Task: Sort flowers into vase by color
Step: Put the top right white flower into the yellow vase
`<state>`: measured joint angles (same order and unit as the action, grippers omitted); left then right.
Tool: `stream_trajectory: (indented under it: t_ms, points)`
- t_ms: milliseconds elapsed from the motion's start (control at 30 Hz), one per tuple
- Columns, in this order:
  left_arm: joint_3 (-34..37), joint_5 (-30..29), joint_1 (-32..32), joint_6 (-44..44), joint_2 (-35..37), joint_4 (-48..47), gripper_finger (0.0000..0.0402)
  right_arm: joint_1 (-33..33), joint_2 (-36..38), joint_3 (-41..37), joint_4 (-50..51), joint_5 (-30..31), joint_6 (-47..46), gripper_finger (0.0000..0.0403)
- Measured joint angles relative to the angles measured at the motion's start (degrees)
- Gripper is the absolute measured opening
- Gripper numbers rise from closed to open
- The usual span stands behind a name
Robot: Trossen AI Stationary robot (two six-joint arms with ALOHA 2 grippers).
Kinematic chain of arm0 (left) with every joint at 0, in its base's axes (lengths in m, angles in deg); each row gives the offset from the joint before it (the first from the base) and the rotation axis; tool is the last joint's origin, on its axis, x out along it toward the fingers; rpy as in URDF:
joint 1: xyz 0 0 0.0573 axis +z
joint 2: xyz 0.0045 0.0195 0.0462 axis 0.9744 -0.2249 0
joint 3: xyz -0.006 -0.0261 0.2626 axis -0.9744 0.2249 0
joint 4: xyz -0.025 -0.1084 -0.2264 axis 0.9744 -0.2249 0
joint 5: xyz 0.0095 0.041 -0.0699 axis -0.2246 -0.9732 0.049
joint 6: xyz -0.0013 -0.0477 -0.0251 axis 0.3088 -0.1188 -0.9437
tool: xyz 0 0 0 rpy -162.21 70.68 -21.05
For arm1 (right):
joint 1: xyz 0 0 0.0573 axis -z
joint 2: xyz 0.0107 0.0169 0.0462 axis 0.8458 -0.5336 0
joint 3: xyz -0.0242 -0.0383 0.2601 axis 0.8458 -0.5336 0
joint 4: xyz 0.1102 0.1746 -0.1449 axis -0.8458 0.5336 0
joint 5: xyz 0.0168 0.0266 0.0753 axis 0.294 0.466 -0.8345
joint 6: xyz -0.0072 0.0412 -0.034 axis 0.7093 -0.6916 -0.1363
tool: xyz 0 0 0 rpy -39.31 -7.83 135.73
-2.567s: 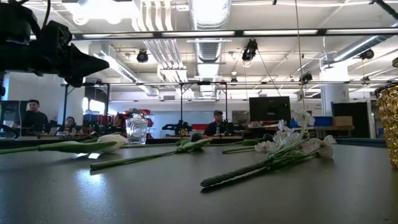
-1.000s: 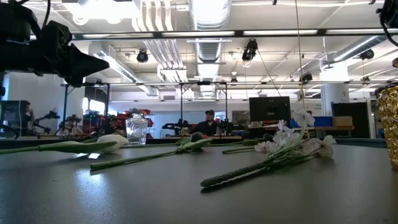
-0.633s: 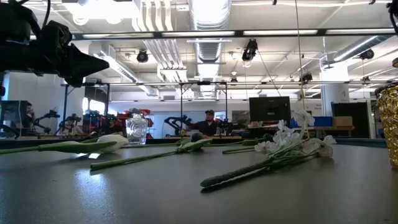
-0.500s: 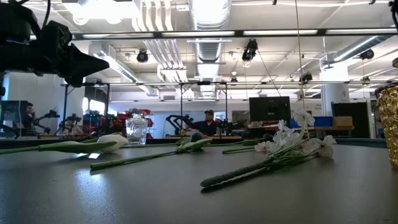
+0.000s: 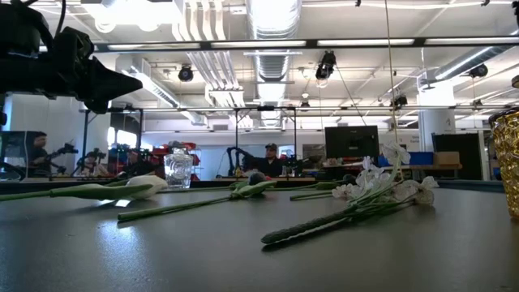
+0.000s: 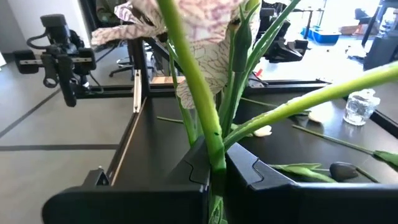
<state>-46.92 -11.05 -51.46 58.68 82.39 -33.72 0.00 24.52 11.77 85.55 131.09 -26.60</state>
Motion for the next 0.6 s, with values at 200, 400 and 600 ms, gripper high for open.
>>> stream_trajectory:
  t_ms: [200,400,600]
  points:
    - [0.0,0.0,0.0,0.0,0.0,0.0,0.0,0.1,0.0,-5.9,-11.8,0.4,2.2,0.0009]
    - [0.0,0.0,0.0,0.0,0.0,0.0,0.0,0.1,-0.5,-11.3,-21.8,1.6,5.0,0.0009]
    - [0.0,0.0,0.0,0.0,0.0,0.0,0.0,0.6,-2.8,-13.5,-22.0,1.9,2.8,0.0009]
